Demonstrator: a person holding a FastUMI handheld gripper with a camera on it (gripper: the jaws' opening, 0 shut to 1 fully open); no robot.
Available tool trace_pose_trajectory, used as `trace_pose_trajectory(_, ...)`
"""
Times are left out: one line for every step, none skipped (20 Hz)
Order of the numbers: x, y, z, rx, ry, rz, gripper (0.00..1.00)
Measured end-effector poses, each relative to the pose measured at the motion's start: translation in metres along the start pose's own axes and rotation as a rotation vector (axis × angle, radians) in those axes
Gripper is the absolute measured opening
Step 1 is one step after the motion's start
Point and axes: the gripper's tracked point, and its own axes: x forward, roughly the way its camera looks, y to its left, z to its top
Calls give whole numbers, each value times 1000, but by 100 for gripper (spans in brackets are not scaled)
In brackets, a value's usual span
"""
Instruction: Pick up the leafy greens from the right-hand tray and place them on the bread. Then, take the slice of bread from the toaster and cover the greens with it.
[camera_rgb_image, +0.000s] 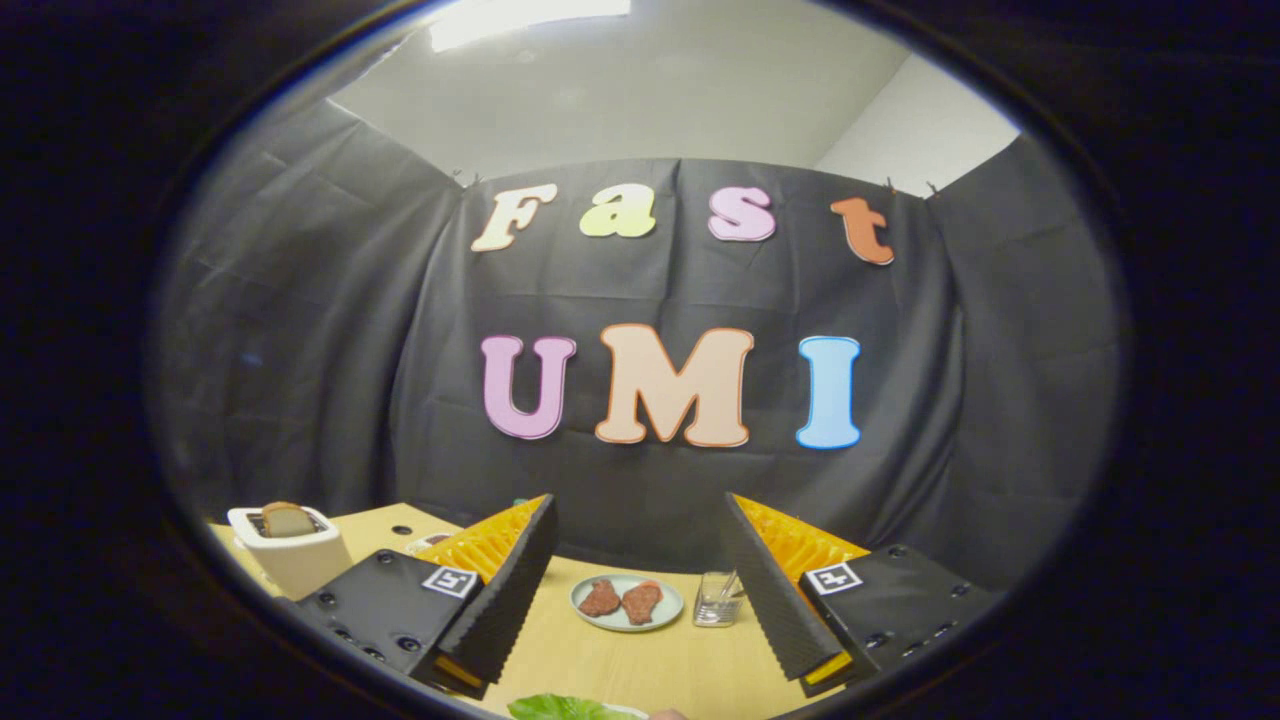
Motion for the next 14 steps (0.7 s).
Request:
trace_pose_trajectory(1, 0, -6, -13, 17, 18, 98)
trace_pose_trajectory(3, 1, -13, -27, 34, 33, 98)
trace_pose_trajectory(4, 0, -18, -42, 51, 51, 98)
trace_pose_trajectory(5, -1, -25, -57, 69, 66, 98)
trace_pose_trajectory(6, -1, -31, -69, 86, 81, 98)
trace_pose_trajectory(7, -2, -39, -78, 105, 99, 98)
trace_pose_trajectory(9, 0, -46, -85, 128, 124, 98)
trace_pose_trajectory(9, 1, -56, -99, 154, 150, 98)
trace_pose_trajectory(9, 2, -66, -118, 179, 174, 98)
trace_pose_trajectory(9, 3, -74, -141, 200, 199, 98)
trace_pose_trajectory(9, 5, -81, -160, 218, 224, 98)
trace_pose_trajectory(10, 6, -89, -175, 236, 244, 98)
trace_pose_trajectory(10, 8, -96, -187, 252, 265, 98)
trace_pose_trajectory(11, 12, -103, -198, 266, 286, 98)
